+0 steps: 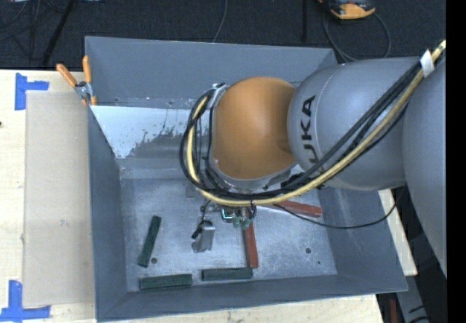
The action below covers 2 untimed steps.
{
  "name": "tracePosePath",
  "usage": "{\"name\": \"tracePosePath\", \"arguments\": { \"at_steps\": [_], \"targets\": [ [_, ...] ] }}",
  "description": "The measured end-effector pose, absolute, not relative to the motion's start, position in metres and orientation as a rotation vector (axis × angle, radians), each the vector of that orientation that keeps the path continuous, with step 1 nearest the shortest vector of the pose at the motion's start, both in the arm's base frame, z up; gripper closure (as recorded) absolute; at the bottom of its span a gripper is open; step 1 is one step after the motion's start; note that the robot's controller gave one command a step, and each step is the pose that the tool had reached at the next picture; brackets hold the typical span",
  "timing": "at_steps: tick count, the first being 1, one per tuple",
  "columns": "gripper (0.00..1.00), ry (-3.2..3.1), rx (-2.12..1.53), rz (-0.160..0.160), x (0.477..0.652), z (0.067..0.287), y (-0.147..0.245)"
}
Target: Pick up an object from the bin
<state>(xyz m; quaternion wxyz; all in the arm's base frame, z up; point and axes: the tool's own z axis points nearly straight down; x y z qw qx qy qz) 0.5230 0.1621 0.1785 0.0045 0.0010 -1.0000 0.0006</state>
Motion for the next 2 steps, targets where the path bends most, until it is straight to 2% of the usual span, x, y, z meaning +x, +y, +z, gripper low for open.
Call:
{"name": "tracePosePath", "arguments": {
  "at_steps": [1,2],
  "targets": [
    [0.0,-3.004,0.904,0.0,0.502,0.068,0.231],
    [0.0,-2.658,1.685,0.0,0.565,0.101,0.235]
  ]
}}
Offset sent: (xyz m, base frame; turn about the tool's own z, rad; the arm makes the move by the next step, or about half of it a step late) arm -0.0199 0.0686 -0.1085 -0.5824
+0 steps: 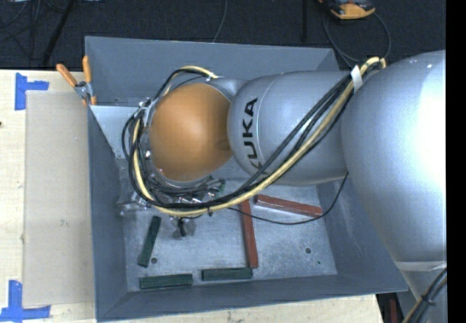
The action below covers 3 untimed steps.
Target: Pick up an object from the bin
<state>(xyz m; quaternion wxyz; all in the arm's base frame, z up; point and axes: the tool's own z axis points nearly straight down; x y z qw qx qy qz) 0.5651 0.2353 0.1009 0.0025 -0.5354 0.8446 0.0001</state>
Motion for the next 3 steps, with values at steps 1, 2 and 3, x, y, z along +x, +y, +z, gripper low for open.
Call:
{"name": "tracePosePath", "arguments": {
  "at_steps": [1,2,3],
  "targets": [
    [0.0,2.198,-2.247,0.004,0.543,0.099,0.239],
    [0.0,1.822,-2.563,0.006,0.53,0.068,0.248],
    [0.0,1.137,-2.929,0.004,0.528,0.069,0.232]
  ]
}}
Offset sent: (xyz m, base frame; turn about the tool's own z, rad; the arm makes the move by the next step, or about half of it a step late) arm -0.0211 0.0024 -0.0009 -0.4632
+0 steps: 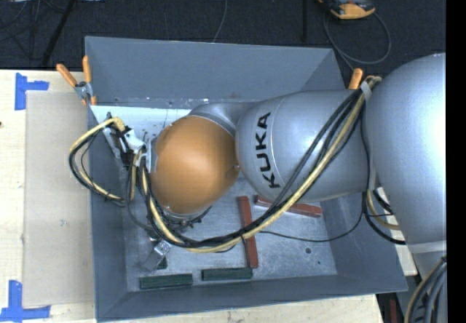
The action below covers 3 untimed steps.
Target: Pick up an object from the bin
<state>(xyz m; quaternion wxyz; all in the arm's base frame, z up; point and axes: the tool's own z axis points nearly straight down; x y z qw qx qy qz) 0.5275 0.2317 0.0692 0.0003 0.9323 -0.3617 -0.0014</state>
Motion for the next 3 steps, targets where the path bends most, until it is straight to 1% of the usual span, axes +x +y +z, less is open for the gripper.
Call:
{"name": "tracePosePath", "arguments": {
  "at_steps": [1,2,3],
  "targets": [
    [1.0,-1.144,2.925,-0.008,0.527,0.069,0.232],
    [1.0,-1.153,2.922,-0.006,0.527,0.078,0.232],
    [1.0,-1.164,2.921,0.0,0.527,0.128,0.234]
  ]
}}
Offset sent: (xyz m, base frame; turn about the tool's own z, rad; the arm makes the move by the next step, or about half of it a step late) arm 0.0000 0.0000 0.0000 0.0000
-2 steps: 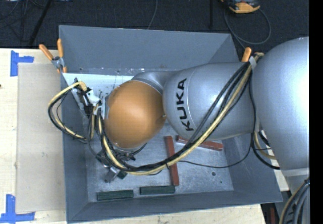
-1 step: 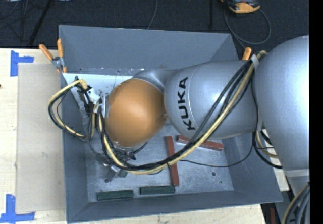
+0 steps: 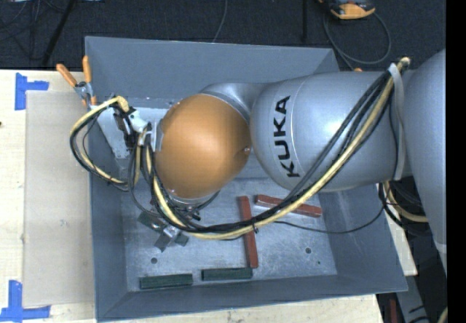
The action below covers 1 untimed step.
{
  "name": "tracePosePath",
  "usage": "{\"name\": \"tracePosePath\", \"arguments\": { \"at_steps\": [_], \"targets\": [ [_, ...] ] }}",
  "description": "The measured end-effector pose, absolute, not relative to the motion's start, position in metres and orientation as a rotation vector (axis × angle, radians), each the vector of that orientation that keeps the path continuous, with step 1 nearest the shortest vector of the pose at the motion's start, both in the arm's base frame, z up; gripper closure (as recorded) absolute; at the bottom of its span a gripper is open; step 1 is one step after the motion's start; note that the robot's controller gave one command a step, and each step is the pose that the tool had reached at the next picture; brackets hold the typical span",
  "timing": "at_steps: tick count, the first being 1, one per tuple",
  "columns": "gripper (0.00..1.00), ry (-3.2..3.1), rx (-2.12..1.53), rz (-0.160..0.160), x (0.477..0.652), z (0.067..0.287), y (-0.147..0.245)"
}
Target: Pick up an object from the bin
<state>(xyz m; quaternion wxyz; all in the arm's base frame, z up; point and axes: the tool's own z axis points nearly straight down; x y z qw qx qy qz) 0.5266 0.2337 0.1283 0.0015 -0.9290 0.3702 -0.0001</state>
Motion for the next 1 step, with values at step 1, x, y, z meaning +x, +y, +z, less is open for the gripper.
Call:
{"name": "tracePosePath", "arguments": {
  "at_steps": [1],
  "targets": [
    [1.0,1.17,-2.911,-0.002,0.527,0.1901,0.2353]
  ]
}}
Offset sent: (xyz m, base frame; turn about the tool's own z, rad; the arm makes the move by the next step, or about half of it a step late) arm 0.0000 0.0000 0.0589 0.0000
